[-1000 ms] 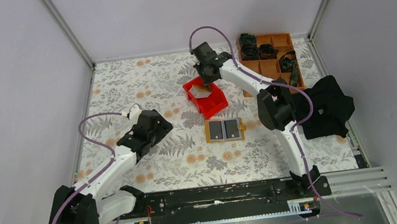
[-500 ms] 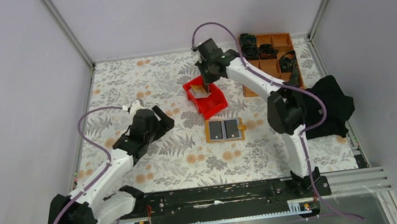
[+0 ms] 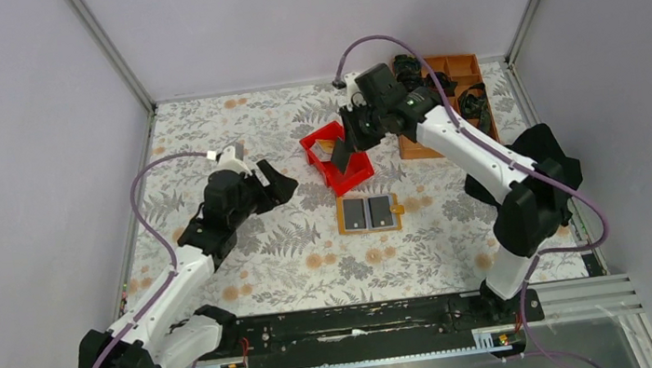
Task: Put the credit cards into the card holder
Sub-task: Pick up the credit card from the storage box.
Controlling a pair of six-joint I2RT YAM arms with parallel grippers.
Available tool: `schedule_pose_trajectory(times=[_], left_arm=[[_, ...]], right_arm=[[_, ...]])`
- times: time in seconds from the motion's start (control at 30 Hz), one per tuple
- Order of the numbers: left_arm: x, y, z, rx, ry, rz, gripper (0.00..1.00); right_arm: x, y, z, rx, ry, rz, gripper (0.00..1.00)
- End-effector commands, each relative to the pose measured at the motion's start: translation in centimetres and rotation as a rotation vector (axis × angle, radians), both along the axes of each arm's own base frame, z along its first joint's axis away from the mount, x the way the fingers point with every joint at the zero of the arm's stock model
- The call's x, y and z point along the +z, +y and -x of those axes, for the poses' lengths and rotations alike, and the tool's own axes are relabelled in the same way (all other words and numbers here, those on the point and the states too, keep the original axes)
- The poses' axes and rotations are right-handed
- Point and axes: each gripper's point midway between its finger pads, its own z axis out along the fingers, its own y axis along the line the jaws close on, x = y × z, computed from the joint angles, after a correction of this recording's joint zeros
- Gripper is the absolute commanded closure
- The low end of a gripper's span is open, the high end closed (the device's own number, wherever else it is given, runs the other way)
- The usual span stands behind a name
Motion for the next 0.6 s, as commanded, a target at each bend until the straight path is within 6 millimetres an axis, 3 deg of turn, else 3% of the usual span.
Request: schedule_pose_trajectory(times=[0.0, 0.13, 0.27, 0.57], left_arm=[[6.0, -3.4, 0.4, -0.251, -0.211, 0.122, 0.17], [6.7, -5.7, 2.2, -0.440, -0.217, 0.202, 0.16], [6.5, -7.2, 3.8, -0.585, -0.187, 0.260, 0.16], [5.7, -8.2, 6.5, -0.734, -0.139, 0.327, 0.20]], right_arm=[[1.5, 1.0, 5.4, 0.132, 0.117, -0.147, 1.00], [2.1, 1.8, 9.0, 0.222, 0.204, -0.268, 1.00], [1.9, 2.1, 11.2, 0.274, 0.266, -0.337, 1.00], [2.0, 2.8, 12.8, 0.340, 0.330, -0.414, 1.00]])
